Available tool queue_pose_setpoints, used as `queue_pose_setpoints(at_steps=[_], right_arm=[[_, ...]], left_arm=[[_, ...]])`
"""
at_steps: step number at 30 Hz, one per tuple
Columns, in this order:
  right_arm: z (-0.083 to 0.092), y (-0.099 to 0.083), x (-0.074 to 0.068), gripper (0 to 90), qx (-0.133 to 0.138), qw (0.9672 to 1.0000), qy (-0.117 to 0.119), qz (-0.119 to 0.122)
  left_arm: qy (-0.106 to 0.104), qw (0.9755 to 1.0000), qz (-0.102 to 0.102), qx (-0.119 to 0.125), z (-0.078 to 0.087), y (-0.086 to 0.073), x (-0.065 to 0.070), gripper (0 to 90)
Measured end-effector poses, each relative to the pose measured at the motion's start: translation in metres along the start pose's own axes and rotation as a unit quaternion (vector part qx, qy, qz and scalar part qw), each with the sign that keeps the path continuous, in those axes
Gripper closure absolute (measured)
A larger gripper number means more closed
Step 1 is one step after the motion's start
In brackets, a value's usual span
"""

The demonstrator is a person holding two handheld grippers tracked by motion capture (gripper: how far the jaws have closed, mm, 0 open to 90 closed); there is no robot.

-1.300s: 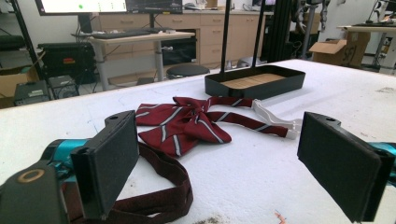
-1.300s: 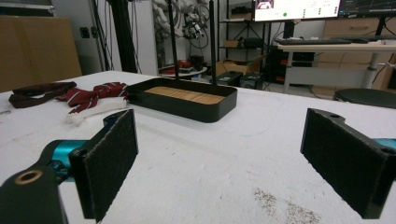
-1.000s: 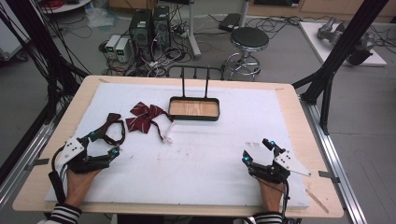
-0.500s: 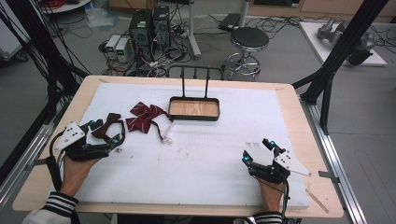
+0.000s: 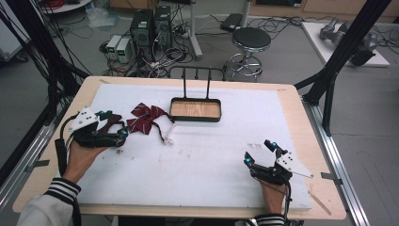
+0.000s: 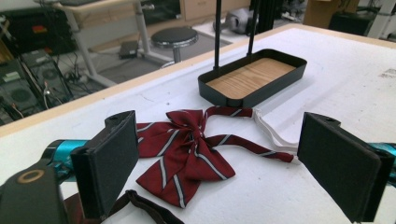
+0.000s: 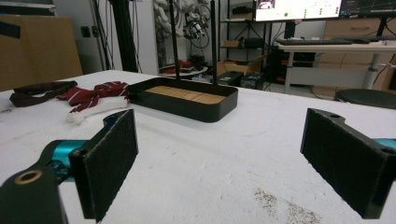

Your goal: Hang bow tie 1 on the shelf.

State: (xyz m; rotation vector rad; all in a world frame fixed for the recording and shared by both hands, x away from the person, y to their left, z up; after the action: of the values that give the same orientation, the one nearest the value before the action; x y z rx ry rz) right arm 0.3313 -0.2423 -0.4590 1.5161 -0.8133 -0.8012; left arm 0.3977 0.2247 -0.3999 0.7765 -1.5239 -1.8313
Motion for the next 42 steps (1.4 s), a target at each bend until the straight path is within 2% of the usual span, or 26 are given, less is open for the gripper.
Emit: queue_pose_setpoints(at_steps=[5, 10, 14, 15, 16, 20, 22, 23, 27, 29, 33, 34, 35, 37, 38, 39, 42], right_arm=[[0.000, 0.000, 0.000, 10.3, 0.001, 1.0000, 0.000, -0.002], [0.000, 0.000, 0.000, 10.3, 0.001, 1.0000, 0.000, -0.001], [0.000, 0.000, 0.001, 10.3, 0.001, 1.0000, 0.001, -0.002], [0.000, 0.000, 0.000, 10.3, 0.001, 1.0000, 0.000, -0.003], [0.000, 0.000, 0.000, 10.3, 0.001, 1.0000, 0.000, -0.003], [0.000, 0.000, 0.000, 10.3, 0.001, 1.0000, 0.000, -0.003], [0.000, 0.000, 0.000, 10.3, 0.001, 1.0000, 0.000, -0.003], [0.000, 0.000, 0.000, 10.3, 0.001, 1.0000, 0.000, -0.003], [0.000, 0.000, 0.000, 10.3, 0.001, 1.0000, 0.000, -0.006], [0.000, 0.000, 0.000, 10.3, 0.002, 1.0000, -0.001, -0.006], [0.000, 0.000, 0.000, 10.3, 0.002, 1.0000, -0.002, -0.007], [0.000, 0.000, 0.001, 10.3, 0.002, 1.0000, -0.002, -0.007], [0.000, 0.000, 0.001, 10.3, 0.002, 1.0000, -0.001, -0.006], [0.000, 0.000, 0.001, 10.3, 0.002, 1.0000, -0.001, -0.007], [0.000, 0.001, 0.001, 10.3, 0.004, 1.0000, -0.002, -0.003], [0.000, 0.000, 0.001, 10.3, 0.004, 1.0000, -0.002, -0.004], [0.000, 0.000, 0.001, 10.3, 0.003, 1.0000, -0.002, -0.005]], left_arm=[[-0.001, 0.9998, 0.004, -0.021, -0.010, 0.002, -0.004, 13.4], [0.010, 0.9982, 0.003, -0.060, -0.025, 0.003, -0.010, 13.6], [0.013, 0.9975, 0.005, -0.069, -0.032, 0.006, -0.011, 13.6], [0.012, 0.9966, 0.003, -0.082, -0.037, 0.006, -0.012, 13.7], [0.012, 0.9966, 0.003, -0.082, -0.037, 0.006, -0.012, 13.7], [0.016, 0.9936, 0.004, -0.112, -0.050, 0.004, -0.015, 13.8], [0.016, 0.9929, 0.005, -0.117, -0.053, 0.004, -0.015, 13.9], [0.018, 0.9914, 0.005, -0.130, -0.059, 0.004, -0.016, 13.9], [0.022, 0.9889, 0.006, -0.147, -0.072, 0.004, -0.018, 14.0], [0.020, 0.9869, 0.004, -0.160, -0.078, 0.003, -0.017, 14.1], [0.026, 0.9816, -0.005, -0.189, -0.090, -0.002, -0.017, 14.5], [0.026, 0.9816, -0.005, -0.189, -0.090, -0.002, -0.017, 14.6], [0.029, 0.9794, -0.007, -0.200, -0.095, -0.003, -0.017, 14.6], [0.030, 0.9774, -0.003, -0.209, -0.100, -0.004, -0.018, 14.8], [0.030, 0.9774, -0.003, -0.209, -0.100, -0.004, -0.018, 14.8], [0.032, 0.9754, 0.000, -0.218, -0.106, -0.005, -0.018, 14.8], [0.033, 0.9729, 0.003, -0.229, -0.112, -0.008, -0.017, 14.9]])
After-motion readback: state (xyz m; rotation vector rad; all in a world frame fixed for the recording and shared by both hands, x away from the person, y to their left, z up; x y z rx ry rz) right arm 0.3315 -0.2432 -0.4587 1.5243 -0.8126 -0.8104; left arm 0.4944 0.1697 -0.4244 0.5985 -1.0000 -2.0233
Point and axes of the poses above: each handheld gripper's, and its own axes: z roughly backward along the jaws, y roughly out of its top, x roughly to its right, the point moved 8 cm from there along -z, roughly forward along the jaws, and after that the axes turned 9 degrees about x, right-handed, at the moved point
